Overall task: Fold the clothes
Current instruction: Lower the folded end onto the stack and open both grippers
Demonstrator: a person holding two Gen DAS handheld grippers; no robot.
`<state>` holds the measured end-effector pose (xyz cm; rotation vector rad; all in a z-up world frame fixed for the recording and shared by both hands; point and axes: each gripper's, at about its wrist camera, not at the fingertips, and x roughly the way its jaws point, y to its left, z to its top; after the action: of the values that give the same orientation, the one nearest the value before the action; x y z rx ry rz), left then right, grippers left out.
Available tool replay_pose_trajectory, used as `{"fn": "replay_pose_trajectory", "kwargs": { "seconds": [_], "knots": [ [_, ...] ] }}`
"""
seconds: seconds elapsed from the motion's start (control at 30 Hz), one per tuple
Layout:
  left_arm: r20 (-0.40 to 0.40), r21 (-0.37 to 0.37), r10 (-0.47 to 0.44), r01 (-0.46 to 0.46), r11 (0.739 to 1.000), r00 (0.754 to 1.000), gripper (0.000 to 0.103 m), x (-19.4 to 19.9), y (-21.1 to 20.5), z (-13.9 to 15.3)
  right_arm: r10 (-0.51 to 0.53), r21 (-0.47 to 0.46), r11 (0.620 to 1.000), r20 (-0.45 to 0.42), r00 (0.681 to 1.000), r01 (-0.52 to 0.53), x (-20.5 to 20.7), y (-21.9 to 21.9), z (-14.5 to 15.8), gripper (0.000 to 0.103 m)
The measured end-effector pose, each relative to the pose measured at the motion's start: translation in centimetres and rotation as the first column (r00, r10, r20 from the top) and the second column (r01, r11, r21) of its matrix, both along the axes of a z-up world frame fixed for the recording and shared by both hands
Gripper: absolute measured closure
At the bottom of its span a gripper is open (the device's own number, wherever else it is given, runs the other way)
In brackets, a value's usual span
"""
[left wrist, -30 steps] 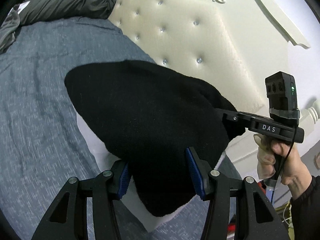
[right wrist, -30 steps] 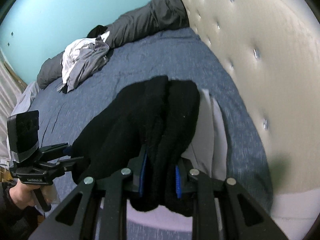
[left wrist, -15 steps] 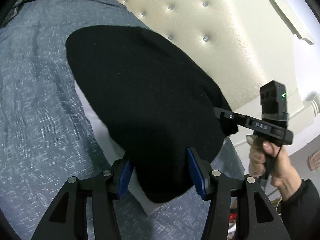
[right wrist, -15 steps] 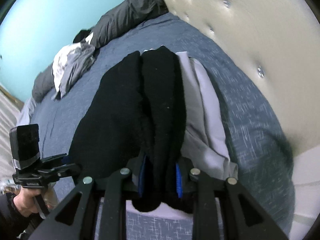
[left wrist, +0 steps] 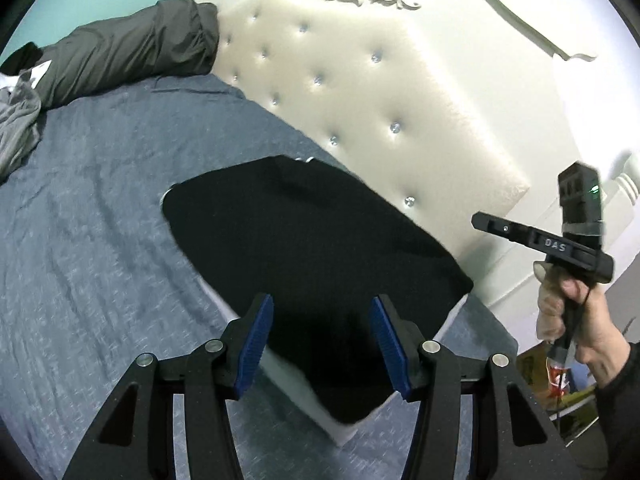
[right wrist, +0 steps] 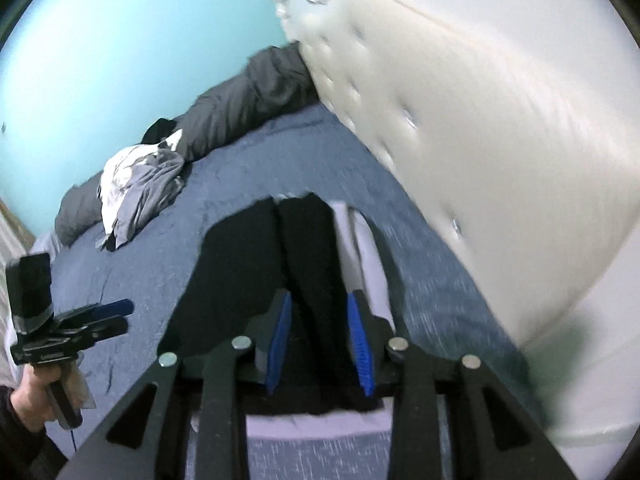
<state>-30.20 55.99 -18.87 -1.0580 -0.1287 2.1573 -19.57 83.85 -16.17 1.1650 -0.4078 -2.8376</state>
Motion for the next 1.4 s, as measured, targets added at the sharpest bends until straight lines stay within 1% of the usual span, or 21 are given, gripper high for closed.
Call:
{"fn": "replay_pose_trajectory", "kwargs": {
  "seconds": [0.03, 0.13, 0.23, 0.3, 0.33, 0.37, 0.47, 0.6, 0.67, 0.77, 0.83, 0.93, 1.03, 1.1, 1.17, 1.23, 1.4],
  "knots": [
    [-0.006, -0.006, 0.002, -0.002, 1.000, 1.000, 0.047, -0.2, 0.5, 0.0, 0.023, 0.008, 1.000, -0.001, 1.000, -0.023, -0.4, -0.6, 0.1, 0.086],
    [-0.014, -0.043, 0.010, -0.011, 0.999, 1.000, 0.047, -0.2, 1.6, -0.7, 0.073, 0.024, 0.997, 0.011, 0.997, -0.073, -1.9, -2.4, -0.7, 0.094],
    [-0.007, -0.085, 0.004, -0.004, 0.996, 1.000, 0.047, -0.2, 2.7, -1.9, 0.082, 0.030, 0.996, 0.052, 0.995, -0.084, -3.6, -3.5, -3.0, 0.096],
    [0.003, -0.115, -0.002, 0.002, 0.993, 1.000, 0.047, -0.3, 3.0, -3.2, 0.064, 0.042, 0.997, 0.080, 0.995, -0.067, -4.2, -3.6, -4.7, 0.099],
    [0.008, -0.128, -0.005, 0.006, 0.992, 1.000, 0.047, -0.2, 3.1, -3.9, 0.046, 0.056, 0.997, 0.097, 0.994, -0.052, -4.4, -3.5, -5.5, 0.101],
    [0.010, -0.130, -0.008, 0.009, 0.992, 1.000, 0.047, -0.2, 3.1, -4.5, 0.033, 0.060, 0.997, 0.110, 0.993, -0.039, -4.5, -3.2, -6.4, 0.102],
    [0.028, -0.120, -0.008, 0.011, 0.993, 1.000, 0.047, -0.2, 3.0, -5.7, 0.005, 0.044, 0.999, 0.137, 0.991, -0.011, -4.4, -2.0, -9.0, 0.103],
    [0.028, -0.137, -0.022, 0.026, 0.990, 0.999, 0.047, -0.1, 3.5, -6.4, -0.024, 0.008, 1.000, 0.150, 0.988, 0.023, -4.0, -1.3, -10.9, 0.103],
    [0.027, -0.141, -0.019, 0.023, 0.990, 0.999, 0.047, -0.1, 3.5, -6.0, -0.035, 0.018, 0.999, 0.140, 0.989, 0.033, -3.9, -1.6, -10.2, 0.103],
    [0.023, -0.147, -0.020, 0.023, 0.989, 1.000, 0.047, -0.1, 3.3, -5.7, -0.044, 0.041, 0.998, 0.090, 0.995, 0.041, -3.1, -2.3, -8.3, 0.103],
    [0.027, -0.146, -0.020, 0.023, 0.989, 0.999, 0.047, -0.2, 3.1, -5.9, -0.068, 0.050, 0.997, 0.072, 0.995, 0.065, -2.3, -2.4, -7.7, 0.103],
    [0.031, -0.139, -0.012, 0.017, 0.990, 0.999, 0.047, -0.2, 3.1, -6.1, -0.094, 0.068, 0.994, 0.088, 0.992, 0.088, -1.7, -2.6, -8.5, 0.103],
    [0.026, -0.146, -0.014, 0.017, 0.989, 1.000, 0.047, -0.1, 3.3, -6.3, -0.098, 0.112, 0.990, 0.114, 0.989, 0.085, -1.6, -3.2, -10.3, 0.103],
    [0.026, -0.150, -0.013, 0.017, 0.989, 1.000, 0.047, 0.1, 3.4, -6.1, -0.111, 0.090, 0.991, 0.123, 0.986, 0.101, -1.6, -3.0, -11.3, 0.103],
    [0.031, -0.155, -0.003, 0.007, 0.988, 1.000, 0.047, 0.0, 3.5, -5.9, -0.129, 0.060, 0.991, 0.124, 0.984, 0.122, -1.6, -2.7, -11.4, 0.103],
    [0.031, -0.155, 0.004, 0.001, 0.988, 1.000, 0.047, 0.0, 3.4, -5.4, -0.136, 0.049, 0.990, 0.113, 0.984, 0.131, -1.3, -2.6, -10.6, 0.103],
    [0.013, -0.142, 0.006, -0.004, 0.990, 1.000, 0.048, 0.7, 2.9, -3.9, -0.148, 0.055, 0.988, 0.059, 0.987, 0.145, 0.5, -2.8, -8.2, 0.103]
  ]
}}
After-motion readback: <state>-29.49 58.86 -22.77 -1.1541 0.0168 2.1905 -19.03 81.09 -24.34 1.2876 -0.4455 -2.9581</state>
